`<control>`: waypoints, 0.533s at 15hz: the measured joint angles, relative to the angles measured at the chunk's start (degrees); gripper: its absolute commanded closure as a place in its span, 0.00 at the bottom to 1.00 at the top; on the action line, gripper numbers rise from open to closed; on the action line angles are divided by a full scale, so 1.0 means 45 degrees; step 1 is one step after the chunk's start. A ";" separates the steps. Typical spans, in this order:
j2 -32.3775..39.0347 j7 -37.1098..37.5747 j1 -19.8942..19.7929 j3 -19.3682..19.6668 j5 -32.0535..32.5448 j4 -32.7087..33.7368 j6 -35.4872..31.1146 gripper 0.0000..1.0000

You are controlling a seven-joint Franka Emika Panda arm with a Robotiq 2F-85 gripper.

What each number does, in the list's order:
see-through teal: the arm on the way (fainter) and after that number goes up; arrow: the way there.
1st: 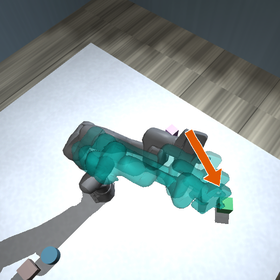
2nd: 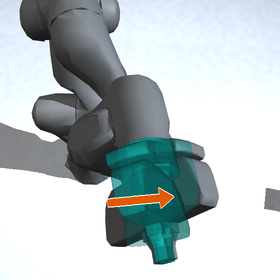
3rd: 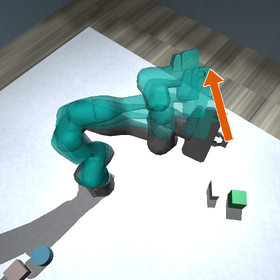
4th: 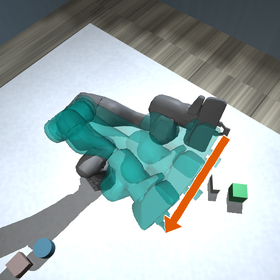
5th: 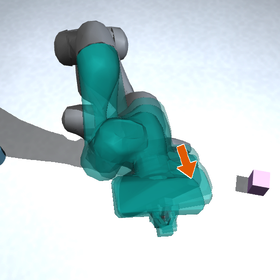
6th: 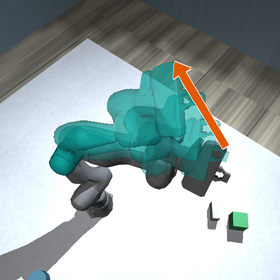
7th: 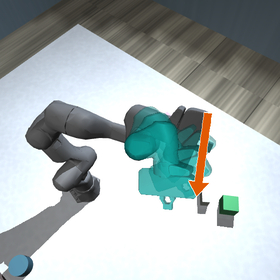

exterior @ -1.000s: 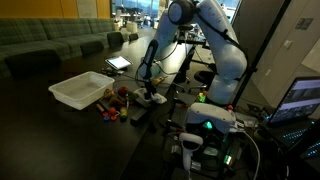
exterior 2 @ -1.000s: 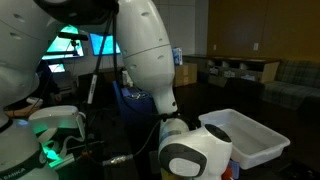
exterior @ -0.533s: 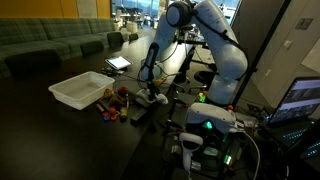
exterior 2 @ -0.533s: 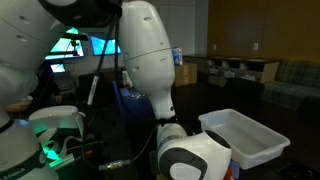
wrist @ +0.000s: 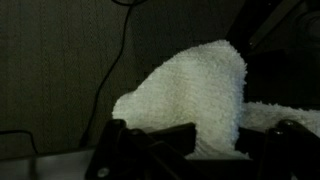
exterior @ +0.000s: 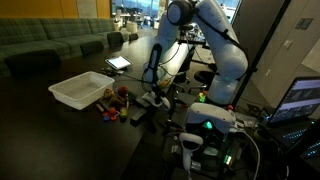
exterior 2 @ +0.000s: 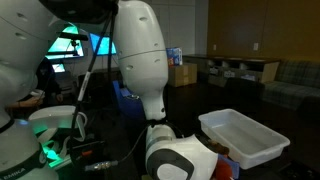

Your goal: Use the towel to push all the contents on the table to the left

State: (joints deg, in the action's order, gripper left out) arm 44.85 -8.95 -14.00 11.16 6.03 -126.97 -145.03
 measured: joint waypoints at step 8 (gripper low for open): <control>-0.0220 0.0360 0.1053 -0.1048 -0.0002 -0.0413 -0.0032 0.90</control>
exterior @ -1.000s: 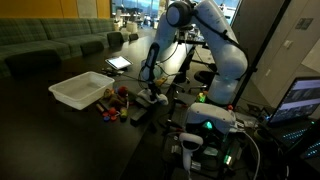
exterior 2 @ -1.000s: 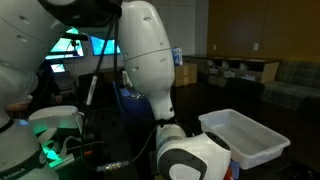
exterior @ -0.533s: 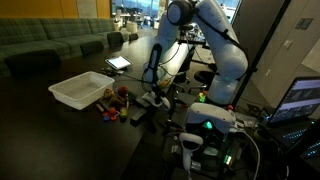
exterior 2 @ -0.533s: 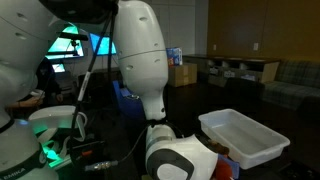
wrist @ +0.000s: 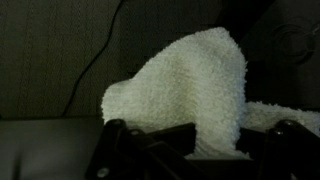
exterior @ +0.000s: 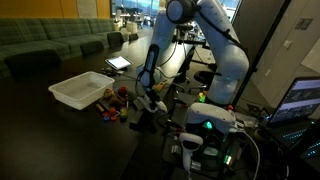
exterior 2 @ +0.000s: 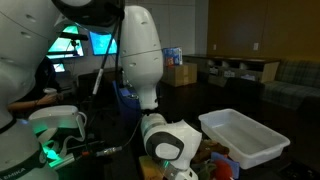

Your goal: Use the towel to push all the contents on the table to the left

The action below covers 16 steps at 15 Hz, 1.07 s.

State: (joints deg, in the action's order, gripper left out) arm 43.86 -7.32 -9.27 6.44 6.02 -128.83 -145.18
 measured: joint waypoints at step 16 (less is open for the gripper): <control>-0.0085 0.1302 0.3337 -0.2256 -0.0051 0.0667 0.0093 0.89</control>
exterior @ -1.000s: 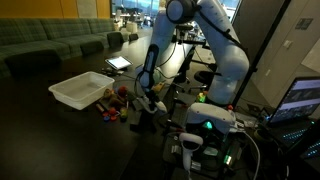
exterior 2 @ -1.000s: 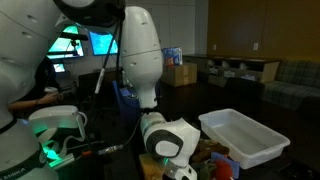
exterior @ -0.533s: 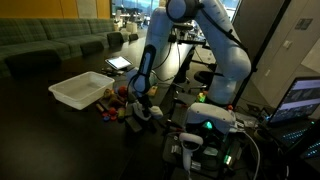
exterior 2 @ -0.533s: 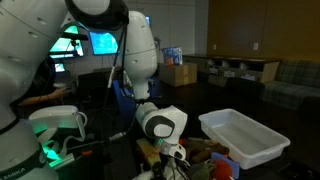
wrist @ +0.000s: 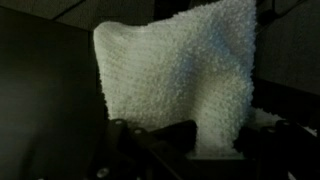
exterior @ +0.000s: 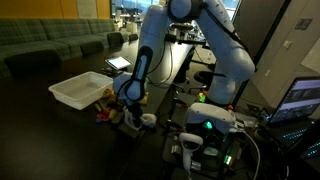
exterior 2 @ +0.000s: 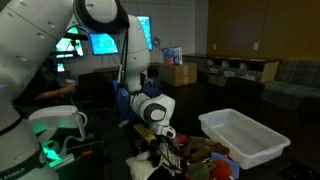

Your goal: Use the towel to push all the contents on the table to the left

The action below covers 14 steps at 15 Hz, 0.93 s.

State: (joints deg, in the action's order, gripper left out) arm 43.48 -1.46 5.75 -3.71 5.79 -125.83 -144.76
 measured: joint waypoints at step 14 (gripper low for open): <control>0.1332 0.3549 0.3824 -0.1390 -0.1026 0.3774 0.1657 0.90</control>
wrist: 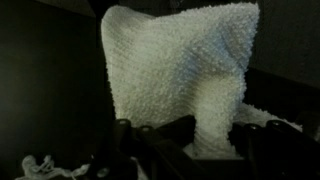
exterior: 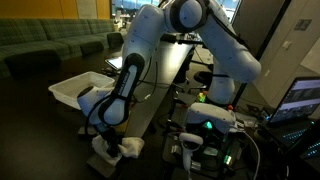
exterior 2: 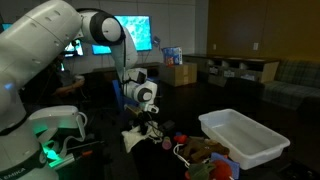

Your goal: Use the towel to push all the contents on the table to the left

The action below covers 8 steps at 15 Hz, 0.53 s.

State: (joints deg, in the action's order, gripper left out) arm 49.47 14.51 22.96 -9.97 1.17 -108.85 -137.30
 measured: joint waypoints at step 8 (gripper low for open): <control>0.0302 0.0197 0.0605 0.0011 -0.0076 0.0760 0.0002 0.90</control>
State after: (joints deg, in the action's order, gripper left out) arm 50.83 15.39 25.68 -9.92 0.83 -105.43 -137.29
